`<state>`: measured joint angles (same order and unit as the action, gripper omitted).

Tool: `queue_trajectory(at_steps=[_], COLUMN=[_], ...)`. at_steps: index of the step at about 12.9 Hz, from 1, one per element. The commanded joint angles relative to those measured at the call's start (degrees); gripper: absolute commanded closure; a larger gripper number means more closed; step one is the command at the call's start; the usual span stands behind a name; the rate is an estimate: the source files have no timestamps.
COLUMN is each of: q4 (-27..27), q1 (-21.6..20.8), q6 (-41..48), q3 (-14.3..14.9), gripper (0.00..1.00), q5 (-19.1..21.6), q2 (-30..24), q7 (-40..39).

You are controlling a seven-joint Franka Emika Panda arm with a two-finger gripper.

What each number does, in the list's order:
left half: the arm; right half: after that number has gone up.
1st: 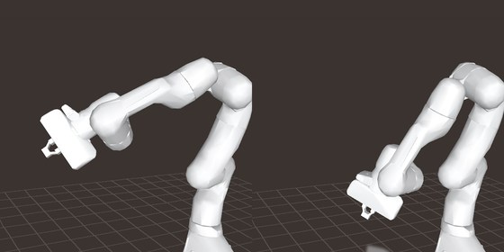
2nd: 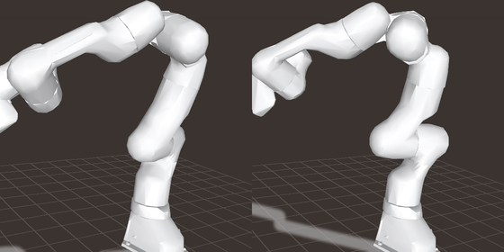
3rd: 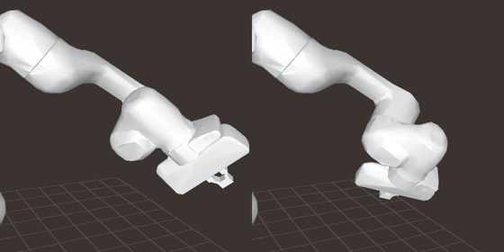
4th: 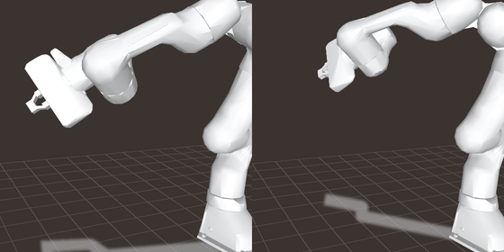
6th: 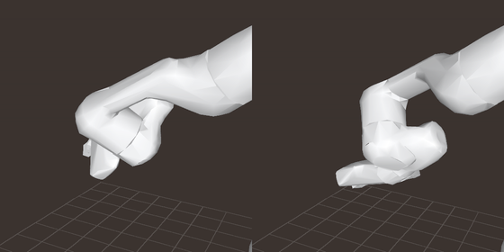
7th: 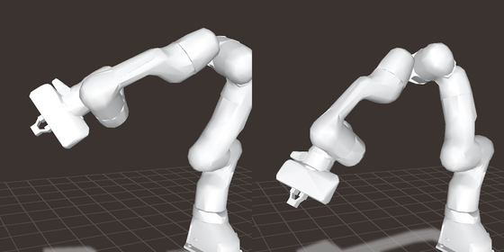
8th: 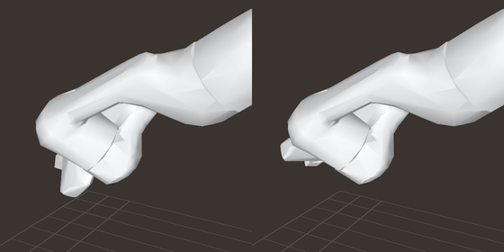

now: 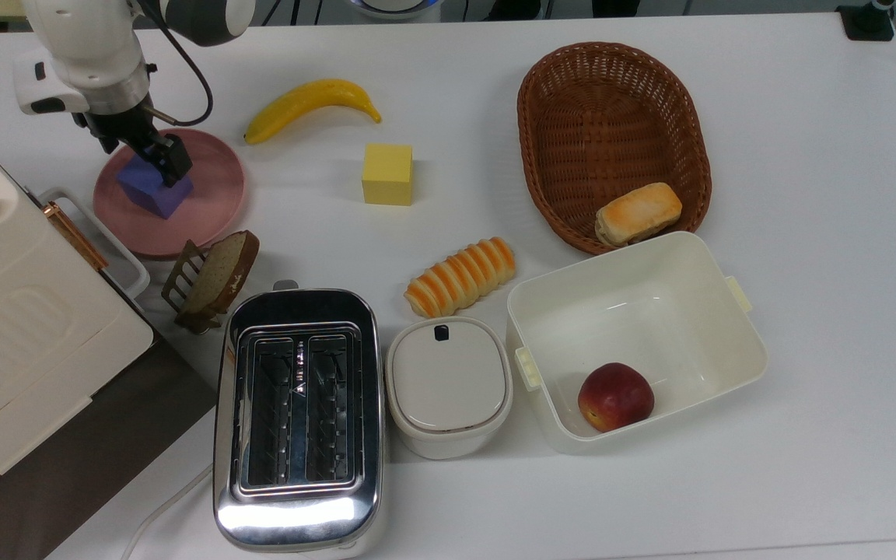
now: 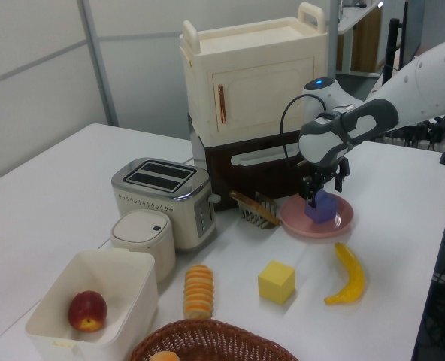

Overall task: Put the purple cube on the table
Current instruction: 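Lower the gripper and close it on the purple cube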

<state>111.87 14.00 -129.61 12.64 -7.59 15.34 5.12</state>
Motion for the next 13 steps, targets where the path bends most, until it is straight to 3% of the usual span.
queue_trajectory(at_steps=[1, 2, 4, 5, 7, 13], q4=[0.4, 0.3, 0.3, 0.3, 0.4, 0.5], q1=[0.2, 0.2, 0.2, 0.2, 0.2, -1.2], q6=[-2.0, -2.0, -2.0, -2.0, -2.0, -0.5], q3=[-0.1, -0.1, -0.1, -0.1, -0.1, -1.1], gripper=[0.0, 0.11, 0.42, 0.64, 0.71, 0.73], q5=[-1.0, -1.0, -1.1, -1.4, -1.6, -1.5], q2=[0.8, 0.8, 0.9, 0.9, 0.9, -2.1], q7=[-0.4, -0.4, -0.5, -1.0, -2.5, -1.2])
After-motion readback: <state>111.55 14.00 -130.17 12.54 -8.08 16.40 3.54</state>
